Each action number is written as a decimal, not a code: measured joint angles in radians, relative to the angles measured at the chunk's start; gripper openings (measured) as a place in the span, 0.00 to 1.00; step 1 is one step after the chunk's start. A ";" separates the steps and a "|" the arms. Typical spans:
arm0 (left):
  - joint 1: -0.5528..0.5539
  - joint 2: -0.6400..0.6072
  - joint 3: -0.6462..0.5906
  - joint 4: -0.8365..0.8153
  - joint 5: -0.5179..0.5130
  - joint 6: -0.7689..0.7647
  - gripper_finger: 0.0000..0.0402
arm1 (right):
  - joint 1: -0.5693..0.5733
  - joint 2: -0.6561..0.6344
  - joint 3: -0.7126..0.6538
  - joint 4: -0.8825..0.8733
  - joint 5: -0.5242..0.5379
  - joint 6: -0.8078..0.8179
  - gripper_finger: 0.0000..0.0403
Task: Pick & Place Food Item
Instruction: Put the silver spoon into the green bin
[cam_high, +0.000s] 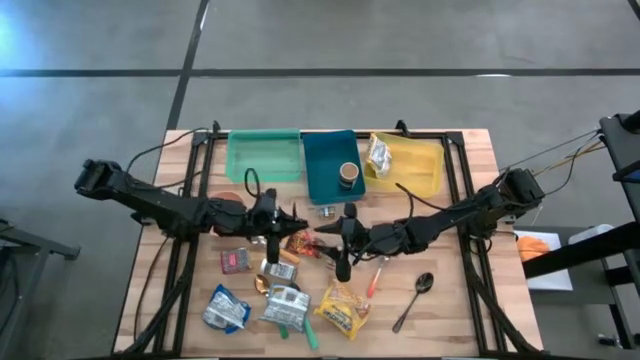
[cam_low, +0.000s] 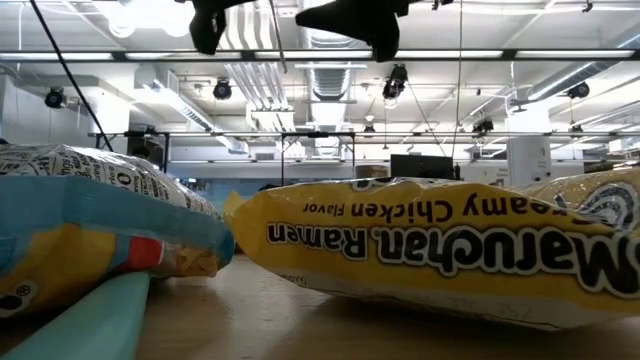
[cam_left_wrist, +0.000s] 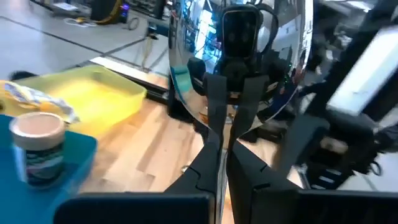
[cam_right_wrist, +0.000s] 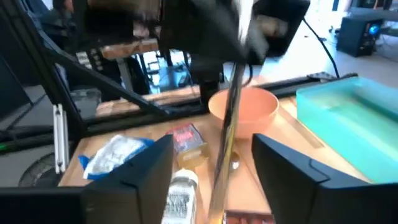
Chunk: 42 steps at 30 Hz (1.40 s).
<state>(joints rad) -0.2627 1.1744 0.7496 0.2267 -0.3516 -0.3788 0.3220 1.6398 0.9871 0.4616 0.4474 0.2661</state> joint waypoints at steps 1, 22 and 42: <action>0.004 -0.017 0.011 -0.056 -0.030 0.000 0.03 | -0.001 0.000 0.000 -0.010 0.005 0.009 0.58; 0.448 -0.069 0.278 -0.827 -0.103 0.123 0.03 | -0.001 -0.004 0.000 -0.122 0.053 0.023 0.65; 0.787 0.181 0.276 -0.826 -0.144 0.399 0.03 | -0.002 -0.004 -0.002 -0.175 0.052 0.011 0.65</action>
<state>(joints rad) 0.5245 1.3553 1.0252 -0.5994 -0.4957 0.0203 0.3202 1.6356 0.9855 0.2871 0.4996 0.2775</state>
